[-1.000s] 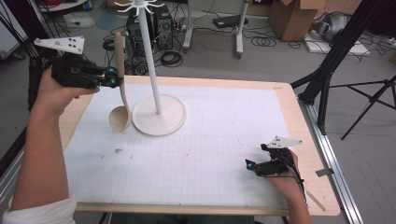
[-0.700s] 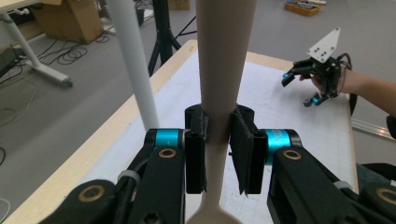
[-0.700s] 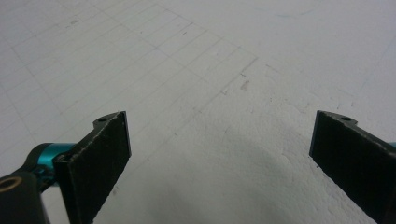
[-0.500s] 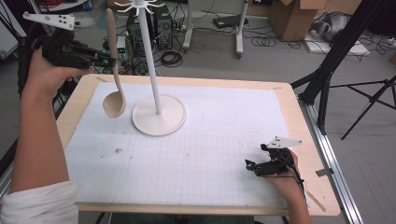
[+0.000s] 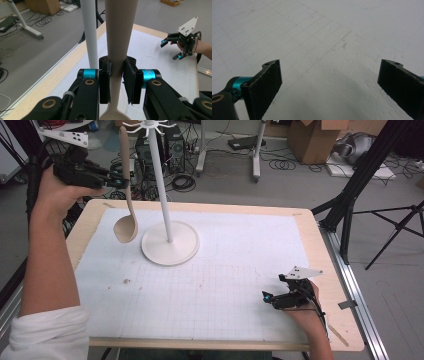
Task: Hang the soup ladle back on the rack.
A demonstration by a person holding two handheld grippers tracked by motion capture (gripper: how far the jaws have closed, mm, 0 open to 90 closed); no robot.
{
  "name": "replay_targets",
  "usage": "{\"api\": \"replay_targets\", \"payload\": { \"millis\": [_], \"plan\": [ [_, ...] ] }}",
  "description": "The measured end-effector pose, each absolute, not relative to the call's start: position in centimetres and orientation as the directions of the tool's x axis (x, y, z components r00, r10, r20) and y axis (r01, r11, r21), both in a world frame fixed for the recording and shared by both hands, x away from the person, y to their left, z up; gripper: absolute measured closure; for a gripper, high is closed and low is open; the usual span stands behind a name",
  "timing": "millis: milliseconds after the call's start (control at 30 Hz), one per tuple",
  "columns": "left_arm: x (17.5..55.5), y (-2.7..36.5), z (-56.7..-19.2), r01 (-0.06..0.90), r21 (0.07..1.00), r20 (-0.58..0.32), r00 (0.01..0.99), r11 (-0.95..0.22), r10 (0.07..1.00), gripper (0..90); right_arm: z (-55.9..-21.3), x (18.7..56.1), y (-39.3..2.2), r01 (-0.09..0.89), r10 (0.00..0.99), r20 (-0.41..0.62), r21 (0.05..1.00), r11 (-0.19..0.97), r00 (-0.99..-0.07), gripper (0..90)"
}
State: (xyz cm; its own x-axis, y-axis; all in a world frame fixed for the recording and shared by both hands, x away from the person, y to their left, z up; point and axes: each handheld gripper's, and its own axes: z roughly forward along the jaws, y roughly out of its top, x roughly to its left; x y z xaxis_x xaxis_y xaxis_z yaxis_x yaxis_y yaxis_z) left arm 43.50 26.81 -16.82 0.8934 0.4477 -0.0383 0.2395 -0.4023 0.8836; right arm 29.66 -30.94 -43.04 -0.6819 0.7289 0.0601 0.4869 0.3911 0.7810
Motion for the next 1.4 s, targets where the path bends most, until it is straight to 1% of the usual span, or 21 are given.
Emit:
{"api": "replay_targets", "payload": {
  "millis": [300,700,967,1100,1400],
  "plan": [
    [44.2,27.3,-17.0,0.262,0.878,-0.049,0.882,-0.401,0.468,75.8,-43.1,29.6,-30.8,0.488,0.729,0.059,0.778,0.395,-0.682,4.5],
    [44.8,27.2,-17.1,0.274,0.87,-0.068,0.89,-0.409,0.451,75.7,-43.1,29.6,-30.8,0.488,0.729,0.055,0.776,0.398,-0.682,4.5],
    [45.3,25.8,-16.4,0.268,0.855,-0.055,0.898,-0.445,0.436,75.7,-43.1,29.6,-30.8,0.491,0.728,0.056,0.774,0.4,-0.683,4.5],
    [45.5,25.2,-16.2,0.273,0.842,-0.044,0.894,-0.465,0.445,75.7,-43.1,29.6,-30.9,0.488,0.728,0.057,0.778,0.397,-0.683,4.6],
    [45.9,24.5,-16.7,0.303,0.823,-0.054,0.884,-0.481,0.465,75.6,-43.1,29.6,-30.9,0.484,0.726,0.055,0.779,0.398,-0.685,4.6]
  ]
}}
